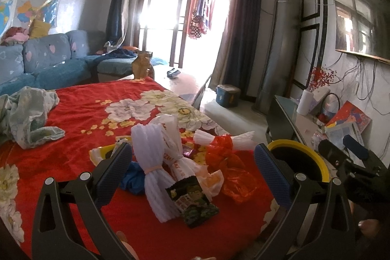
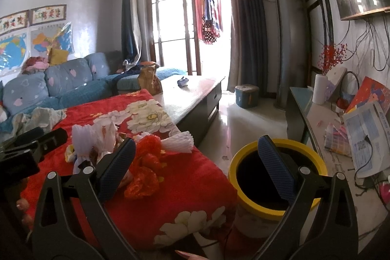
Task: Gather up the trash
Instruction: 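Grasp the white tied plastic bag with the left tool while the right tool grasps the dark snack packet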
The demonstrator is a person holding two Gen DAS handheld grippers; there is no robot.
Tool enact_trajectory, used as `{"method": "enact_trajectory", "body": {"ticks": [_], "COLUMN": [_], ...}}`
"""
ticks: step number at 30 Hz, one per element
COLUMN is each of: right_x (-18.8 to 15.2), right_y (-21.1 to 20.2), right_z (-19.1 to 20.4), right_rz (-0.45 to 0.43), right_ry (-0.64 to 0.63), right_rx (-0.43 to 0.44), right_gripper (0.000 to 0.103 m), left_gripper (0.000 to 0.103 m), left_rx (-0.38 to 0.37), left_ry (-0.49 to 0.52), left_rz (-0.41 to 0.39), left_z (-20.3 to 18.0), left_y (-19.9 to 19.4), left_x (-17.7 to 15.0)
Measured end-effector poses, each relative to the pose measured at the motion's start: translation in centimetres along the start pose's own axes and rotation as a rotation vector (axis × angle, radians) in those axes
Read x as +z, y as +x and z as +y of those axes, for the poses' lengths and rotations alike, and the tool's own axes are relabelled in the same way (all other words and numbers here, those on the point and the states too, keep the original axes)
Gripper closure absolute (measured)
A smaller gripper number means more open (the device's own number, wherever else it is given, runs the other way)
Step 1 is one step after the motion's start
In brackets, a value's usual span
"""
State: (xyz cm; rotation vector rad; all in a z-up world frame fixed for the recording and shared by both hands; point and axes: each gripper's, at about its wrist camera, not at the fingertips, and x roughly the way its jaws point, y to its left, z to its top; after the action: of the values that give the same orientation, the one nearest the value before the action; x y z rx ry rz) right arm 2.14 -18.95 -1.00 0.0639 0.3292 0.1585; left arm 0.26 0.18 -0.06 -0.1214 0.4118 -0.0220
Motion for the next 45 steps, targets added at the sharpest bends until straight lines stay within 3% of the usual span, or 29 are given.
{"method": "enact_trajectory", "body": {"ticks": [12, 24, 34, 41, 45], "right_x": [0.3, -0.3, -2.9, -4.6, -5.3], "right_y": [1.0, 2.6, 5.4, 6.9, 7.4], "right_z": [3.9, 8.9, 10.9, 11.8, 12.1], "right_rz": [0.059, 0.199, 0.373, 0.474, 0.504], "right_ry": [-0.072, -0.156, -0.213, -0.236, -0.237], "right_rx": [0.148, 0.308, 0.399, 0.44, 0.455], "right_gripper": [0.011, 0.011, 0.047, 0.07, 0.077], "left_gripper": [0.006, 0.006, 0.006, 0.007, 0.007], "left_rx": [0.074, 0.153, 0.06, -0.025, -0.052], "left_ry": [-0.069, -0.132, -0.145, -0.111, -0.089], "left_rz": [-0.032, -0.025, 0.063, 0.156, 0.199], "left_z": [3.9, 8.7, 11.6, 10.5, 9.8], "left_y": [0.3, 1.0, 3.7, 6.6, 8.3], "left_x": [1.6, 2.7, 2.2, 2.0, 1.7]}}
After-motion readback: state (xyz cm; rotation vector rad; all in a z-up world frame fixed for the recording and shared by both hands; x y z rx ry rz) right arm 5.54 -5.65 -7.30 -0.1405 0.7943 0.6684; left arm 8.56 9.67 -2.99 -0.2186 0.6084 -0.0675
